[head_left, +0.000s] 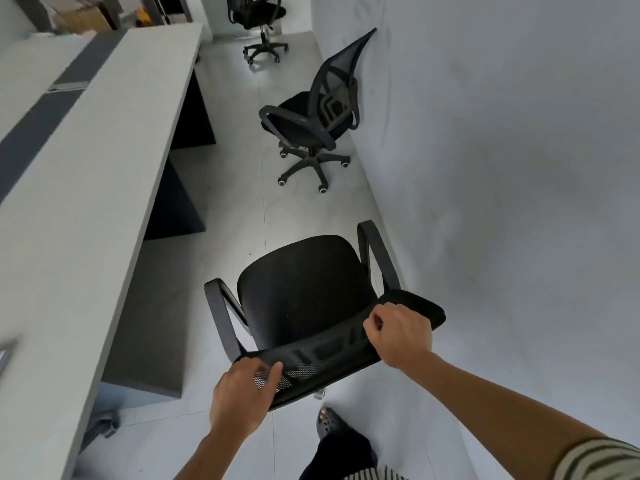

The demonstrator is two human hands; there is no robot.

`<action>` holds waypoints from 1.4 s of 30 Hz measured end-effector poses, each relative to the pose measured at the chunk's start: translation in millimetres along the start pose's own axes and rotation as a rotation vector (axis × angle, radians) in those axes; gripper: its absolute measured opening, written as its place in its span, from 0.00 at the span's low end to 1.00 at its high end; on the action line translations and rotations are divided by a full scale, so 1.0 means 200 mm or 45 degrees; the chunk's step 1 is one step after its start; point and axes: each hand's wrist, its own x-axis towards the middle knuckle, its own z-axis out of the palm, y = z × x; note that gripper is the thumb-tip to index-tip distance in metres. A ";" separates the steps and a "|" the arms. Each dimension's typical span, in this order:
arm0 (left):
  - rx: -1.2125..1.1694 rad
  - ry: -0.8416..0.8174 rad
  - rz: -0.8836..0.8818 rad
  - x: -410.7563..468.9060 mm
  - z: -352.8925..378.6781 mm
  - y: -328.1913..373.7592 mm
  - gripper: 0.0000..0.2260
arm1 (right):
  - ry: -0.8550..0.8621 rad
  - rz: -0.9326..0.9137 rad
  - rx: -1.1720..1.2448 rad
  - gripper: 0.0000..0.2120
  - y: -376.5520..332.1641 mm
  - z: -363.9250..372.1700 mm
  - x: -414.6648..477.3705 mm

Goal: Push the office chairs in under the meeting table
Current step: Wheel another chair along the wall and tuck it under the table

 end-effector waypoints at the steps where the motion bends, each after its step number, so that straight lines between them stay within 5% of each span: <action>1: -0.009 -0.003 -0.018 0.07 -0.01 0.01 0.16 | -0.002 -0.021 -0.001 0.15 0.00 0.00 0.06; 14: -0.067 -0.014 -0.256 0.63 -0.03 0.21 0.17 | 0.012 -0.225 -0.060 0.14 0.00 -0.06 0.91; 22: -0.148 0.153 -0.453 0.94 0.03 0.46 0.14 | 0.194 -0.653 0.146 0.17 0.00 -0.06 1.64; 31: -0.103 0.445 -0.856 1.30 0.08 0.69 0.12 | 0.105 -1.052 0.217 0.17 -0.30 -0.03 2.42; 42: -0.055 0.603 -1.086 1.65 -0.01 0.63 0.18 | 0.004 -1.346 0.227 0.15 -0.90 0.11 2.91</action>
